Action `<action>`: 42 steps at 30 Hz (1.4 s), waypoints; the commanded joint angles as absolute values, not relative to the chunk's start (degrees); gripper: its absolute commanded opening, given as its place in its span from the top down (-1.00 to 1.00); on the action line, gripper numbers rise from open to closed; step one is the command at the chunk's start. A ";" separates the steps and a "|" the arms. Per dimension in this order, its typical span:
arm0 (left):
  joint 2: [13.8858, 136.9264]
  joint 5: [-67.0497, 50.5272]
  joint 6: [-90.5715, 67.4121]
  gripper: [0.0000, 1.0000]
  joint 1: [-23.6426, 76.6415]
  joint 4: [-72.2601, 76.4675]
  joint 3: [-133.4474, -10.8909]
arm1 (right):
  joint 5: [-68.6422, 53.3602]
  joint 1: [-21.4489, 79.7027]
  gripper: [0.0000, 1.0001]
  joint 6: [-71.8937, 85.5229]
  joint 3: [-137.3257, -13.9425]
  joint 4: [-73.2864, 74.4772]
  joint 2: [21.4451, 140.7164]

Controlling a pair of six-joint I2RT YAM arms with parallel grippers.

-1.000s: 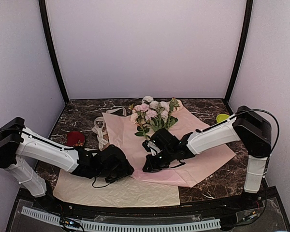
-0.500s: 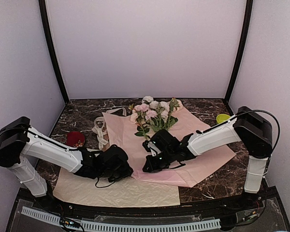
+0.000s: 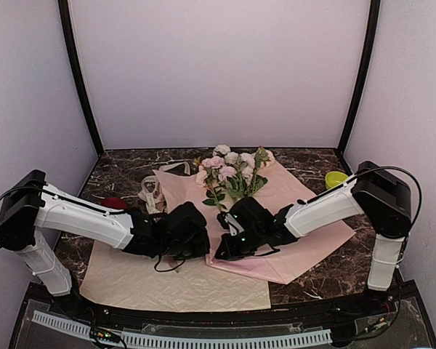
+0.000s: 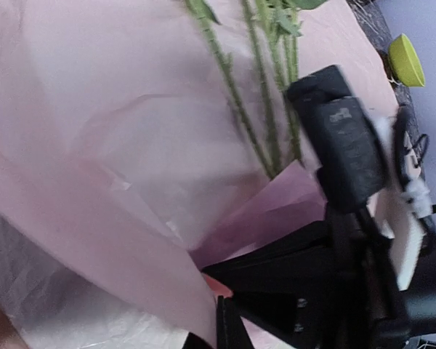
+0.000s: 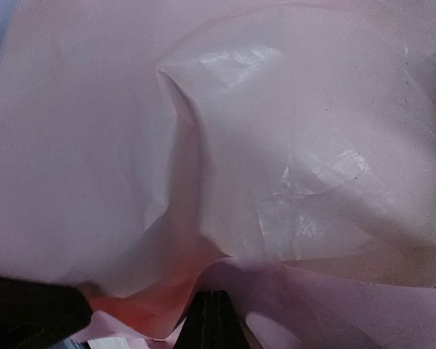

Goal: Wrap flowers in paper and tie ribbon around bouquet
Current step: Fold the one-fourth-folded wrapping paper at the center of the board.

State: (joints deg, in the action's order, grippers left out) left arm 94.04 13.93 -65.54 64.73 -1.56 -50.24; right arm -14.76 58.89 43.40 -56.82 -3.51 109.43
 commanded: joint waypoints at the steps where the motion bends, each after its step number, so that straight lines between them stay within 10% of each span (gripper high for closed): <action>1: 97.32 11.80 -54.93 1.00 64.69 -6.39 -57.20 | -14.64 59.59 1.00 45.80 -53.96 -1.64 111.55; 42: 112.82 3.98 -22.56 1.00 66.54 -34.85 -83.82 | -15.41 54.90 1.00 57.22 -35.52 -20.02 100.84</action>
